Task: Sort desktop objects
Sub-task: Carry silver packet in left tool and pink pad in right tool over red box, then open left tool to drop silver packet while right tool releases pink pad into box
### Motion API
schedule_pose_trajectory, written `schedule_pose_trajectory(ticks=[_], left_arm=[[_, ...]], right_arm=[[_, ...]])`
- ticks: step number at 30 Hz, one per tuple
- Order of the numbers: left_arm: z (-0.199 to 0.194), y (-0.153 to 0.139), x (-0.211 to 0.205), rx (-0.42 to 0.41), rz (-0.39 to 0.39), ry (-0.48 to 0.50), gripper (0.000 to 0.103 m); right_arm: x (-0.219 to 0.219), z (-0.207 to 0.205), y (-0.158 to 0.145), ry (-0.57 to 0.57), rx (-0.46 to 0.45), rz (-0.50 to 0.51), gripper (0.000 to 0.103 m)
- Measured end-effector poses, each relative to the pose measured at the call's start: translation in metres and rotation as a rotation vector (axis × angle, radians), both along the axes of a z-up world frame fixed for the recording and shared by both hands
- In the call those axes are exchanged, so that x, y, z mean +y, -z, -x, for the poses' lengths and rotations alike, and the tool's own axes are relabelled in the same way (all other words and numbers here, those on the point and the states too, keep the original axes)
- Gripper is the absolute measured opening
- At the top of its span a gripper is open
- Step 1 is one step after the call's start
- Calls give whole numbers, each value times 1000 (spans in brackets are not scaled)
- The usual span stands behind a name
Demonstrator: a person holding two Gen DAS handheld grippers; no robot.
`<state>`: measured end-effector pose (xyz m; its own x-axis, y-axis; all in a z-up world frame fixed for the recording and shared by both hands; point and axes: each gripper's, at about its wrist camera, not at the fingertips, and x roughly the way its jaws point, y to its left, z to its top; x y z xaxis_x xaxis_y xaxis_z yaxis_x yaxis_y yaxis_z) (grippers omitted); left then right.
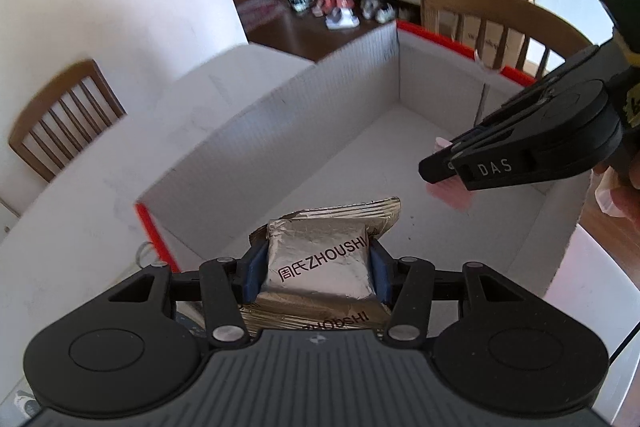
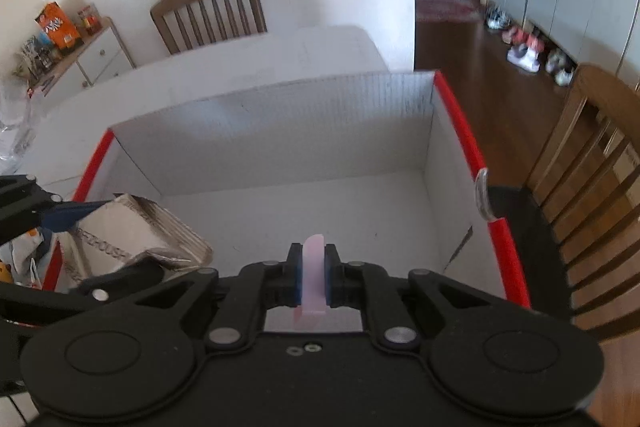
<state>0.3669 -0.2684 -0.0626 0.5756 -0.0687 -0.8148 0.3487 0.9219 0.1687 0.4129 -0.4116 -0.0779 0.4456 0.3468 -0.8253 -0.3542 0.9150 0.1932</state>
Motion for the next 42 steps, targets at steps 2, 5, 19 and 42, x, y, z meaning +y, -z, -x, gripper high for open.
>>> schedule_pose_trajectory(ticks=[2, 5, 19, 42], left_arm=[[-6, 4, 0, 27, -5, 0, 51], [-13, 12, -2, 64, -16, 1, 51], [-21, 29, -6, 156, -62, 43, 51], [6, -7, 4, 86, 118, 4, 74]], right_arm=[[4, -3, 2, -24, 10, 29, 9], [10, -6, 6, -53, 24, 59, 9], [18, -14, 17, -78, 106, 109, 14], [5, -8, -9, -76, 39, 77, 73]])
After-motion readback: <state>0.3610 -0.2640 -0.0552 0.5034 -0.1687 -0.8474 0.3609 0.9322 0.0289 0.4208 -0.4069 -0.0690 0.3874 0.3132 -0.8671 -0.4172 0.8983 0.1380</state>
